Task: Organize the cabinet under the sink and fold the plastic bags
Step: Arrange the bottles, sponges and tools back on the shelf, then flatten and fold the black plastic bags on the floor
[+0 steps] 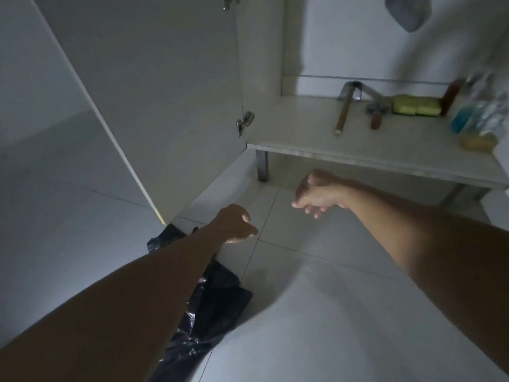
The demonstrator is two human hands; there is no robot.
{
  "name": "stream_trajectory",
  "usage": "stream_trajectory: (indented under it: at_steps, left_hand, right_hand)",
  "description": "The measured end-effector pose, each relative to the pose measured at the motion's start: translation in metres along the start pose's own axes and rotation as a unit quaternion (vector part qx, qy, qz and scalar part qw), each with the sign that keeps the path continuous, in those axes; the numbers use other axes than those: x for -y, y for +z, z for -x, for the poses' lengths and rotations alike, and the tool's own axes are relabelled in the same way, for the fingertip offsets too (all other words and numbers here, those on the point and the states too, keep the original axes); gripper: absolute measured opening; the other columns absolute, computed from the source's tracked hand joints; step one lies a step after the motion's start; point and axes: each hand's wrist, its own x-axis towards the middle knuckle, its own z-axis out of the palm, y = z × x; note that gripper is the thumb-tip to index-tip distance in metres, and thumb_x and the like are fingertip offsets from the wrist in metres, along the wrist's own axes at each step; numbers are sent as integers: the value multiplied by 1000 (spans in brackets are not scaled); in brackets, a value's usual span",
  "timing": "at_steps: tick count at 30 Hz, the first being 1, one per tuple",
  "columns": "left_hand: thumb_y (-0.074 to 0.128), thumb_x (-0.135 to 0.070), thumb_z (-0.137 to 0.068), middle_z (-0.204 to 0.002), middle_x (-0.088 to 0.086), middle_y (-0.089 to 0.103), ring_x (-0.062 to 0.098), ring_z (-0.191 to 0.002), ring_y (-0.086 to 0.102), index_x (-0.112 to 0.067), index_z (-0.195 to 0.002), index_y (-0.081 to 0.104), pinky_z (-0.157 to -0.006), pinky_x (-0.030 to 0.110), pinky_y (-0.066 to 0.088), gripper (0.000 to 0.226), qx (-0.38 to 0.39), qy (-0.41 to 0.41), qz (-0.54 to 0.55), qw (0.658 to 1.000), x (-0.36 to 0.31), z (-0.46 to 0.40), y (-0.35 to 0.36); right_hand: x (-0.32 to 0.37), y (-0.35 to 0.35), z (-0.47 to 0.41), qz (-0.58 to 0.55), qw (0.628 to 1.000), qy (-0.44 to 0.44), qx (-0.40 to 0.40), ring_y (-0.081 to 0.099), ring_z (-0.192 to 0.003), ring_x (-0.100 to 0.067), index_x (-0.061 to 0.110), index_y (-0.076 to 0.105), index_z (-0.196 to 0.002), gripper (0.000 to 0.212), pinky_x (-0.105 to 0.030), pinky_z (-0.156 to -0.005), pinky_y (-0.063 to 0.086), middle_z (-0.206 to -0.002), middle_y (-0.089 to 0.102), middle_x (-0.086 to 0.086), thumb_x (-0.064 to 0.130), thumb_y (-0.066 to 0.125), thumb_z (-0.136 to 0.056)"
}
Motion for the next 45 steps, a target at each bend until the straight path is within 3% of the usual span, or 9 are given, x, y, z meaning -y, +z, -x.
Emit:
stream_trajectory:
  at_steps: [5, 15, 21, 24, 26, 28, 31, 37, 45]
  left_hand:
    - [68, -28, -86, -122, 8, 59, 26, -123, 51, -7, -115, 63, -95, 30, 38, 36, -55, -22, -40, 997, 26, 55, 5]
    - [65, -29, -88, -136, 7, 53, 25, -128, 46, -10, -127, 61, -101, 31, 36, 44, -61, -120, -129, 982, 123, 160, -2]
    - [58, -13, -83, -129, 5, 58, 23, -115, 55, -17, -120, 63, -84, 26, 43, 37, -126, -160, -60, 977, 229, 141, 38]
    - [52, -8, -78, -118, 2, 63, 19, -96, 61, -21, -116, 63, -75, 28, 54, 41, -173, -160, -11, 972, 266, 127, 55]
    - [50, -7, -79, -114, 1, 62, 19, -87, 61, -19, -114, 62, -69, 31, 57, 40, -202, -153, 16, 967, 277, 117, 56]
    - [48, -6, -79, -107, 1, 61, 18, -76, 61, -17, -113, 61, -53, 26, 51, 38, -227, -140, 48, 963, 281, 105, 52]
    - [49, -4, -78, -87, 2, 61, 12, -63, 54, -14, -109, 63, -44, 17, 38, 35, -212, -93, 63, 971, 281, 90, 53]
    - [63, -12, -82, -103, 3, 65, 23, -93, 59, -30, -106, 65, -82, 41, 54, 30, -243, -62, -11, 968, 278, 90, 56]
    - [60, -31, -92, -93, -1, 67, 20, -79, 56, -24, -98, 73, -83, 35, 53, 15, -366, -96, -4, 926, 235, 114, 18]
  right_hand:
    - [-27, 57, 33, 0, 999, -36, 12, 71, -86, -24, 1, 65, -107, 28, -39, -69, 61, -100, 70, -18, 14, 74, -85]
    - [18, 192, 60, 26, 993, -69, 93, 73, -85, -30, 1, 68, -100, 25, -39, -68, 62, -89, 73, -15, 21, 72, -84]
    - [45, 298, 42, -187, 967, 33, 169, 51, -106, -20, 14, 68, -115, 31, -36, -83, 52, -114, 60, -3, 18, 75, -84]
    - [50, 335, 23, -234, 968, 54, 66, 59, -98, -19, 12, 71, -105, 24, -31, -76, 48, -104, 66, -7, 14, 75, -81]
    - [53, 341, 13, -229, 972, 37, -28, 58, -69, -18, 13, 68, -75, 7, -22, -60, 43, -73, 65, -5, 9, 73, -77]
    - [59, 335, 8, -249, 964, 12, -93, 49, -53, -15, 17, 63, -60, 23, -20, -52, 40, -54, 56, 3, 1, 72, -74]
    - [68, 310, 14, -335, 931, -44, -137, 61, -60, -19, 9, 73, -73, 16, -26, -55, 51, -75, 70, -7, -6, 75, -72]
    - [60, 263, 33, -462, 868, -114, -142, 66, -78, -25, 13, 72, -72, 26, -34, -71, 59, -80, 69, -10, -13, 71, -73]
    - [15, 216, 51, -492, 834, -74, -240, 64, -80, -23, 20, 64, -68, 30, -43, -85, 58, -78, 66, -3, -8, 70, -77]
